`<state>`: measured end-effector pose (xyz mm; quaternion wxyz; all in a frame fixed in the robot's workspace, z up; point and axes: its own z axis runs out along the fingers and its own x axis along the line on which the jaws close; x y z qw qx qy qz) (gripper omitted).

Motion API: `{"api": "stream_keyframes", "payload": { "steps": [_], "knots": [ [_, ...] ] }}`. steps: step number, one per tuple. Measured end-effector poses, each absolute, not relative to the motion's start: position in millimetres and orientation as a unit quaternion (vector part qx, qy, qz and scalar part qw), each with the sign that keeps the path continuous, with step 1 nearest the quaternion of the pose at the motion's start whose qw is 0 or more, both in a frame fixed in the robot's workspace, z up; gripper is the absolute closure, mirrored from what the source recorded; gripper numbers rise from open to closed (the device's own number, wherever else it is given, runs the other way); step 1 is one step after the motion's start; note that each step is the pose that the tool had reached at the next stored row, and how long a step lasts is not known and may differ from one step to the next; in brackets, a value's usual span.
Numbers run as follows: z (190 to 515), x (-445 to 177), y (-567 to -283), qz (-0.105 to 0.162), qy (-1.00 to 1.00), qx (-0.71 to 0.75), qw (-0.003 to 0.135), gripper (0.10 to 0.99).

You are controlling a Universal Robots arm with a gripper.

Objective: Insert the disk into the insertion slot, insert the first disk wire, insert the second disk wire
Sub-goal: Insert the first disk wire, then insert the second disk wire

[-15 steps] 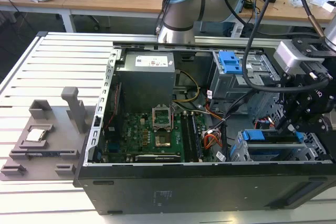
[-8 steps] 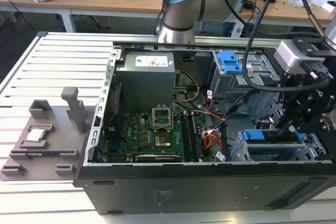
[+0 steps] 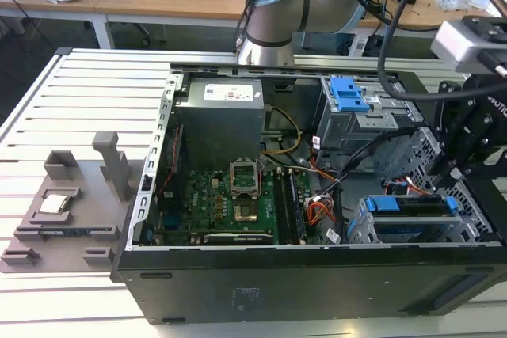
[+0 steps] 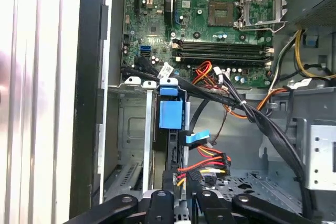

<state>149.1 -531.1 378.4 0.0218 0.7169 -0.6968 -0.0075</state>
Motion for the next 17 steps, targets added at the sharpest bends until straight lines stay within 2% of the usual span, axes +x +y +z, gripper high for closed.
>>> {"api": "stream_keyframes", "payload": {
  "steps": [2, 3, 17],
  "knots": [
    [386.6, 149.1, -527.1, -0.007, -0.697, 0.717, 0.022, 0.859],
    [391.1, 149.0, -525.6, -0.007, -0.697, 0.717, 0.022, 0.98],
    [395.4, 149.0, -524.8, -0.007, -0.697, 0.717, 0.023, 0.98]
  ]
}}
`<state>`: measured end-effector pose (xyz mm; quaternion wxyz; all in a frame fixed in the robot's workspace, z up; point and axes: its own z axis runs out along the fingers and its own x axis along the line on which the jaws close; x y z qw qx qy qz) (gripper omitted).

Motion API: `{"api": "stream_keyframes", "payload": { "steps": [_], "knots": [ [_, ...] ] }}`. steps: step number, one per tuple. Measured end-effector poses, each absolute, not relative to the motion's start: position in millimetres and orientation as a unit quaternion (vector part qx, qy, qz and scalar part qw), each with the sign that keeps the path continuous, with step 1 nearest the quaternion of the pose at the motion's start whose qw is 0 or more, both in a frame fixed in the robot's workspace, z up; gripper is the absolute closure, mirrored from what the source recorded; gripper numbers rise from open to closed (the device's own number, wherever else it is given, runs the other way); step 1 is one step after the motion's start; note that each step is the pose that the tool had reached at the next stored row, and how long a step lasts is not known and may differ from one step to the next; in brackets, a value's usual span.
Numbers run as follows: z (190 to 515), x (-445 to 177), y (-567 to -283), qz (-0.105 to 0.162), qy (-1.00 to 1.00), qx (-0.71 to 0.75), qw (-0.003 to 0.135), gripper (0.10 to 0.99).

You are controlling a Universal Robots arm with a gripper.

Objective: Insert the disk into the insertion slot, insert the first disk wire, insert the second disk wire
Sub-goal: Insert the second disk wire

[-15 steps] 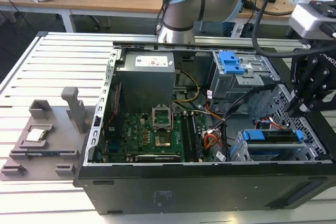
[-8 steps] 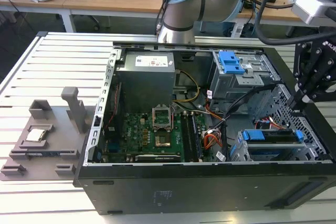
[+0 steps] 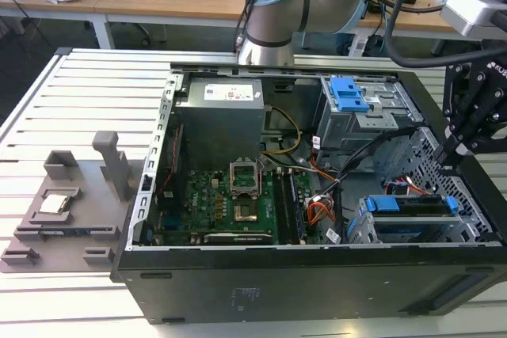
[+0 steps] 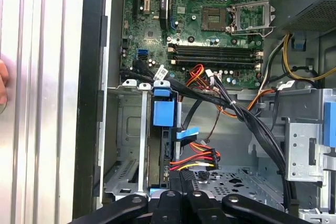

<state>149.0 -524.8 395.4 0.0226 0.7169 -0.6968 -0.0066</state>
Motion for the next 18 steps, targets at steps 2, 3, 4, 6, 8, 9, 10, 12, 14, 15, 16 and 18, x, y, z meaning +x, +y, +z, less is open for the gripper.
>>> {"api": "stream_keyframes", "payload": {
  "steps": [2, 3, 4, 6, 8, 9, 10, 12, 14, 15, 16, 18],
  "knots": [
    [395.5, 149.0, -524.8, -0.007, -0.697, 0.717, 0.023, 0.973],
    [395.5, 149.1, -524.8, -0.007, -0.697, 0.717, 0.023, 0.851],
    [395.5, 149.1, -524.8, -0.007, -0.697, 0.717, 0.023, 0.784],
    [394.6, 147.3, -524.8, -0.007, -0.697, 0.717, 0.023, 0.784],
    [389.8, 140.7, -524.2, -0.007, -0.697, 0.717, 0.023, 0.784],
    [386.8, 134.9, -523.1, -0.007, -0.697, 0.717, 0.023, 0.784],
    [384.7, 128.7, -521.5, -0.007, -0.697, 0.717, 0.023, 0.784],
    [379.8, 112.7, -518.6, -0.007, -0.697, 0.717, 0.023, 0.784],
    [376.4, 110.8, -517.3, -0.007, -0.697, 0.717, 0.023, 0.784],
    [372.2, 110.6, -515.8, -0.006, -0.697, 0.717, 0.023, 0.784],
    [369.4, 110.6, -515.6, -0.006, -0.697, 0.717, 0.023, 0.784],
    [366.1, 110.5, -515.6, 0.0, -0.695, 0.718, 0.03, 0.784]
  ]
}}
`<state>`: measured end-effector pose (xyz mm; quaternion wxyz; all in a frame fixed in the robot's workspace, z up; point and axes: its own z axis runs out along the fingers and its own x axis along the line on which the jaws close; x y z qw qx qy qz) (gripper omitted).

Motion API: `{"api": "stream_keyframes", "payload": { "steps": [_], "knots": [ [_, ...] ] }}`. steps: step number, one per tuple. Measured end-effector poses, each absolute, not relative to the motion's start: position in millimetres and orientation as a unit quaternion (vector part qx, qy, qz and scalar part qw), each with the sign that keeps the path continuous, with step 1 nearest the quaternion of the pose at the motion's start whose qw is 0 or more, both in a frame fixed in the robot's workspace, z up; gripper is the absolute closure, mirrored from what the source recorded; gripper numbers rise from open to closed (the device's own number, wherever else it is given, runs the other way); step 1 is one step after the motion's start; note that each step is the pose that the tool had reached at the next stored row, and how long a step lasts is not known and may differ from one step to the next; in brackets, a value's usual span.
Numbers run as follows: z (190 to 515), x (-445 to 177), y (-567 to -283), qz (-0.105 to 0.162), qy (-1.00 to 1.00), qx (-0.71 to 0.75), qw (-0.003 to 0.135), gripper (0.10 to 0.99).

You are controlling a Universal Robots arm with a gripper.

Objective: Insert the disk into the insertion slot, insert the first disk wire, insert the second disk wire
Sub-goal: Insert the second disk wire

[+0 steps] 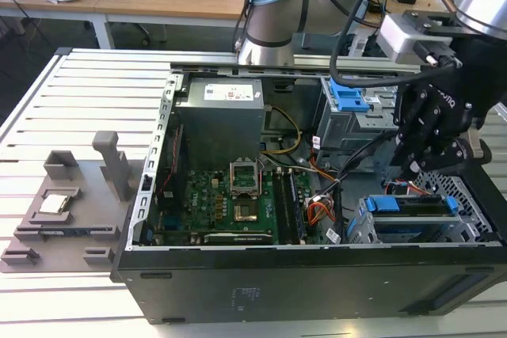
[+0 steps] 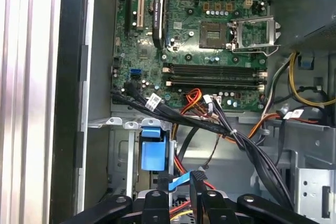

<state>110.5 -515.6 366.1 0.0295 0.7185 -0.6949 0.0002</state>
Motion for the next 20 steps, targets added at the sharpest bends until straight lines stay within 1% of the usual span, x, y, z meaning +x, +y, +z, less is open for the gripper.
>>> {"api": "stream_keyframes", "payload": {
  "steps": [5, 9, 14, 15, 17, 18, 19, 20],
  "knots": [
    [361.4, 110.5, -513.3, 0.018, -0.68, 0.732, 0.048, 0.784],
    [351.6, 110.3, -504.5, 0.024, -0.667, 0.743, 0.053, 0.784],
    [342.8, 110.3, -504.0, 0.031, -0.661, 0.747, 0.059, 0.784],
    [341.1, 110.3, -504.0, 0.035, -0.66, 0.748, 0.064, 0.784],
    [341.0, 110.3, -504.0, 0.037, -0.66, 0.748, 0.066, 0.784],
    [341.0, 110.3, -504.0, 0.037, -0.66, 0.748, 0.066, 0.8],
    [341.0, 110.3, -504.0, 0.037, -0.66, 0.748, 0.066, 0.925],
    [341.0, 110.3, -504.0, 0.037, -0.66, 0.747, 0.066, 0.937]
  ]
}}
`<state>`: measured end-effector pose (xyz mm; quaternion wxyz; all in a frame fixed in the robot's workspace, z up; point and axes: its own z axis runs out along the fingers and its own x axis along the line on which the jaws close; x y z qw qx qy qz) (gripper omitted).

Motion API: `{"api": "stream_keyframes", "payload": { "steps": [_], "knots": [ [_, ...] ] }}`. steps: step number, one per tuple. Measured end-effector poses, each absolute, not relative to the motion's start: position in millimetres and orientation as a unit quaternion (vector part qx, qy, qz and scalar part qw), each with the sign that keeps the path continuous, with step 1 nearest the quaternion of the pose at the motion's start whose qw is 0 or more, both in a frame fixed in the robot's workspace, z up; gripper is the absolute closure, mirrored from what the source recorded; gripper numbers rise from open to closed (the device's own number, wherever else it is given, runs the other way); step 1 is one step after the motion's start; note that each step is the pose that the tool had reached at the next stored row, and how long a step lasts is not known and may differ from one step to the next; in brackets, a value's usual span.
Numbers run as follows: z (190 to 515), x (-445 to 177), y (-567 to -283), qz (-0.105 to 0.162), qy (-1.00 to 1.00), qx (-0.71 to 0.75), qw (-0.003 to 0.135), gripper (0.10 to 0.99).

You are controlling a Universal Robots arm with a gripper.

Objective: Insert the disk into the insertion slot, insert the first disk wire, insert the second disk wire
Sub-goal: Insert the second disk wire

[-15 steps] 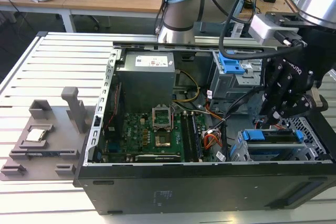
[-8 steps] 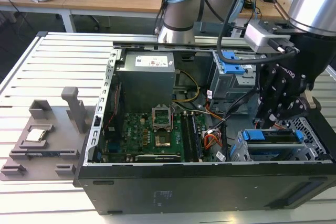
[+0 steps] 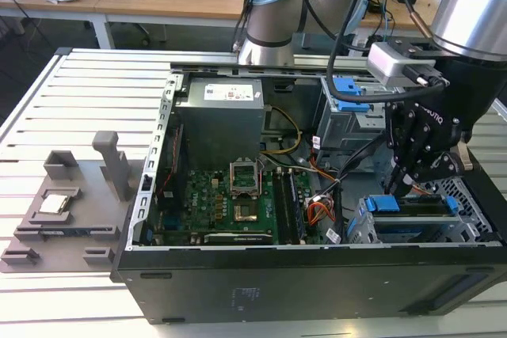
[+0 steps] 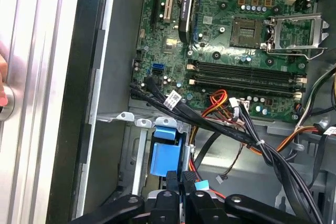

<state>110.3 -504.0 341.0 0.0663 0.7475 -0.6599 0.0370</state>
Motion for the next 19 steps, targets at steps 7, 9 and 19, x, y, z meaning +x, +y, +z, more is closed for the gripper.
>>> {"api": "stream_keyframes", "payload": {
  "steps": [7, 9, 19],
  "knots": [
    [344.0, 110.3, -503.9, 0.038, -0.66, 0.747, 0.067, 0.937],
    [352.1, 110.3, -504.0, 0.038, -0.66, 0.747, 0.067, 0.937],
    [360.2, 110.3, -513.6, -0.012, -0.661, 0.75, 0.01, 0.937]
  ]
}}
